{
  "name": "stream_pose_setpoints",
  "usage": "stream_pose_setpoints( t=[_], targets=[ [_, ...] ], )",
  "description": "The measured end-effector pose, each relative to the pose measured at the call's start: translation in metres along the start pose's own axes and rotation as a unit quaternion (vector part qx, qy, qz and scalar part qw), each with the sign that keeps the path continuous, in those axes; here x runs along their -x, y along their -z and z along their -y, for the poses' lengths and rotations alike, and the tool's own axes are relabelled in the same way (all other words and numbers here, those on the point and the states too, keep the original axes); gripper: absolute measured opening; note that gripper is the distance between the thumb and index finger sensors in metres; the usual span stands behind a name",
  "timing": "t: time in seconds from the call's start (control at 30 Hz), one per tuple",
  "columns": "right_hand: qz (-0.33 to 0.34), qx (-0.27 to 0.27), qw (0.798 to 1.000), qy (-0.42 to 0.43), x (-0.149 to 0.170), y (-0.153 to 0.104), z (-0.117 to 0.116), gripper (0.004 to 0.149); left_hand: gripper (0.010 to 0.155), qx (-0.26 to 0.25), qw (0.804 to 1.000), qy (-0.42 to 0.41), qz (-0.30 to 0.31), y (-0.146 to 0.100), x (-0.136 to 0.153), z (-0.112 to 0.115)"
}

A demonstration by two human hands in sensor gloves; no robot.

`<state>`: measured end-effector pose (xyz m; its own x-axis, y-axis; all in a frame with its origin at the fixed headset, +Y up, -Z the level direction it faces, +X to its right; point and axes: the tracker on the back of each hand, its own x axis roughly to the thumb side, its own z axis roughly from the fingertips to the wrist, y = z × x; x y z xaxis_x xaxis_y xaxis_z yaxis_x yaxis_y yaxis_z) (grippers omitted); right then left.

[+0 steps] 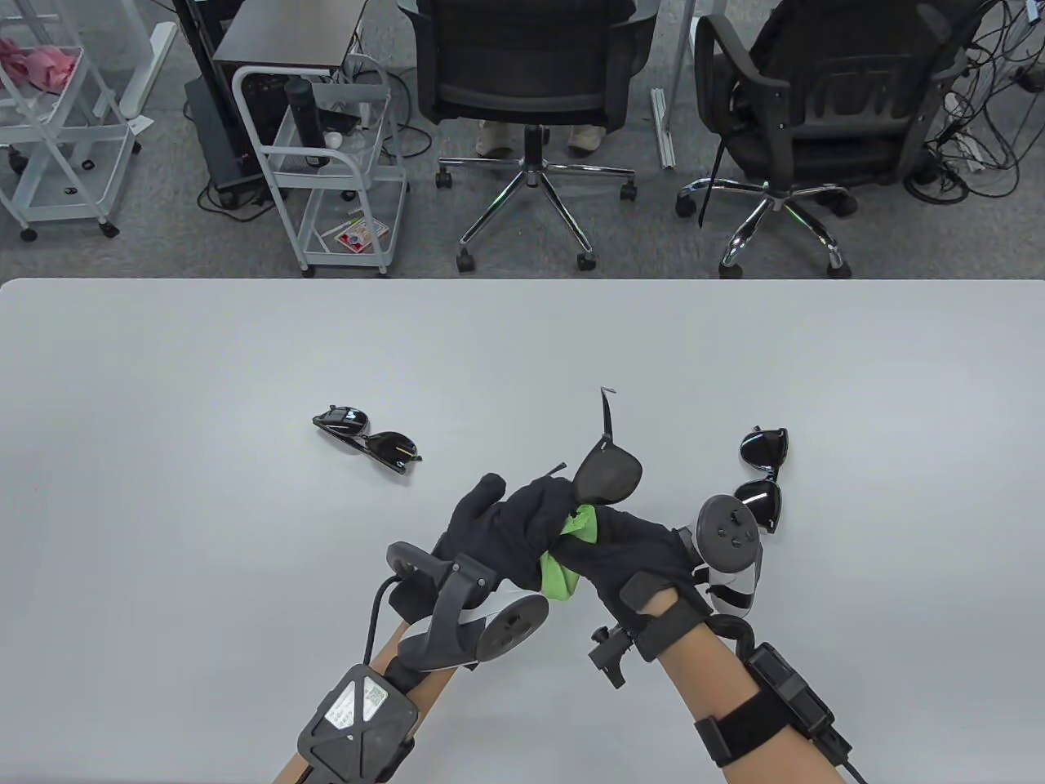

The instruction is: Dust sunglasses

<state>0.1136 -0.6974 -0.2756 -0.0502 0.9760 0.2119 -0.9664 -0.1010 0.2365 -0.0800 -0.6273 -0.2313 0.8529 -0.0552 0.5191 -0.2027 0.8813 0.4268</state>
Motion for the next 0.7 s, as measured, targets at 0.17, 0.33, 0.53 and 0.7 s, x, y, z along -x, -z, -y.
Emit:
stream_pose_setpoints(
  t=[0.17,0.33,0.53,0.7],
  targets=[
    [-0.008,-0.061,0.997,0.056,0.007,0.0021,-0.0029,0.047,0.096,0.012,1.0,0.004,-0.004,0.0002,0.0039,0.0017],
    [-0.034,-0.075,0.995,0.056,0.0093,0.0022,-0.0057,0.044,0.096,0.016,1.0,0.02,0.005,-0.0012,0.0037,0.0047],
    [-0.007,0.001,1.0,-0.014,0.0025,0.0003,-0.0012,0.044,0.097,0.028,1.0,-0.005,-0.003,0.002,-0.0004,0.0064],
    [-0.023,-0.07,0.995,0.066,0.0088,0.0014,-0.0037,0.048,0.096,0.029,1.0,0.012,0.002,0.0002,0.003,0.0047]
  ],
)
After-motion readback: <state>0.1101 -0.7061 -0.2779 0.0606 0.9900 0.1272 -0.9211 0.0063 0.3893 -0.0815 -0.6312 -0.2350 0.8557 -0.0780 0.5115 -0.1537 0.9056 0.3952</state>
